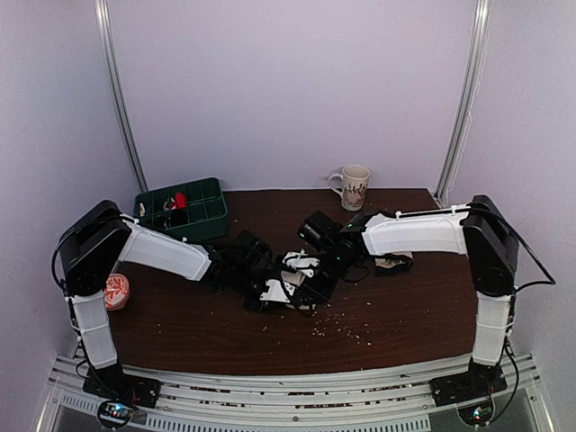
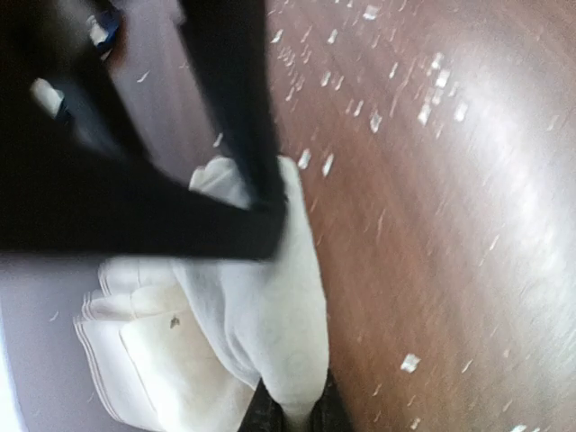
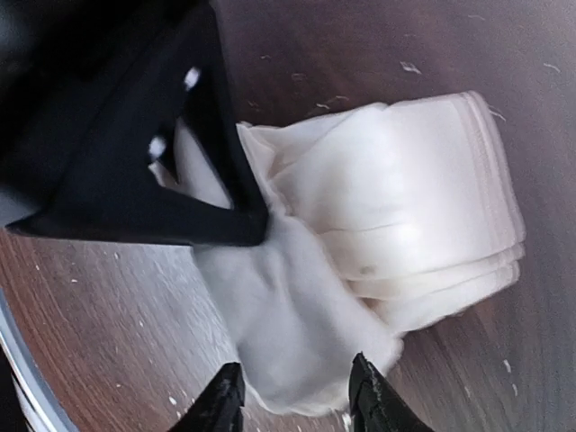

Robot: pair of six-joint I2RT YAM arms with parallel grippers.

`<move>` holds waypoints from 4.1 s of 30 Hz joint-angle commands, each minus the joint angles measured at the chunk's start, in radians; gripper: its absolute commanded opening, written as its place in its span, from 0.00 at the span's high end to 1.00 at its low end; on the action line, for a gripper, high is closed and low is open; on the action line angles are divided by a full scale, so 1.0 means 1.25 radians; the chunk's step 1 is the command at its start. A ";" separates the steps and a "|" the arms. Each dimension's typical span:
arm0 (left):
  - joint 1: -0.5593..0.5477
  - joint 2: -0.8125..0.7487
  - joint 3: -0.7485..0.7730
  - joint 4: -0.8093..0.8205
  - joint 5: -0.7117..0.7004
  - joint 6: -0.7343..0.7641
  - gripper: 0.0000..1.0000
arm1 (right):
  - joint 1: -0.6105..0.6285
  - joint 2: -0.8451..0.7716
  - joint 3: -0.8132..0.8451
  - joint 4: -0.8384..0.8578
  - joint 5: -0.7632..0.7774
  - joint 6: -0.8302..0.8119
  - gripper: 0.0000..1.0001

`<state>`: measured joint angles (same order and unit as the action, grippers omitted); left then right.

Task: Roll the underwear
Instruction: Roll the underwear at the center of the board.

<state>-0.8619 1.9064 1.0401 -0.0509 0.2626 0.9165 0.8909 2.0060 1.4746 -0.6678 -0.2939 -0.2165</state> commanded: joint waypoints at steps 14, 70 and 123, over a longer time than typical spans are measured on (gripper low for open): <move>0.088 0.238 0.328 -0.508 0.291 -0.124 1.00 | 0.110 -0.481 -0.551 0.426 0.381 0.094 0.47; 0.158 0.309 0.458 -0.648 0.391 -0.109 0.72 | 0.213 -0.019 -0.312 0.458 0.521 -0.202 0.98; 0.216 -0.350 -0.284 0.554 -0.098 -0.388 0.02 | -0.003 0.120 -0.053 0.078 0.006 -0.023 0.92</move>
<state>-0.5968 1.5379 0.7536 0.3988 0.2943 0.4992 0.8898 2.0888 1.4708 -0.4709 -0.2901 -0.2619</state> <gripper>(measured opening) 0.981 0.086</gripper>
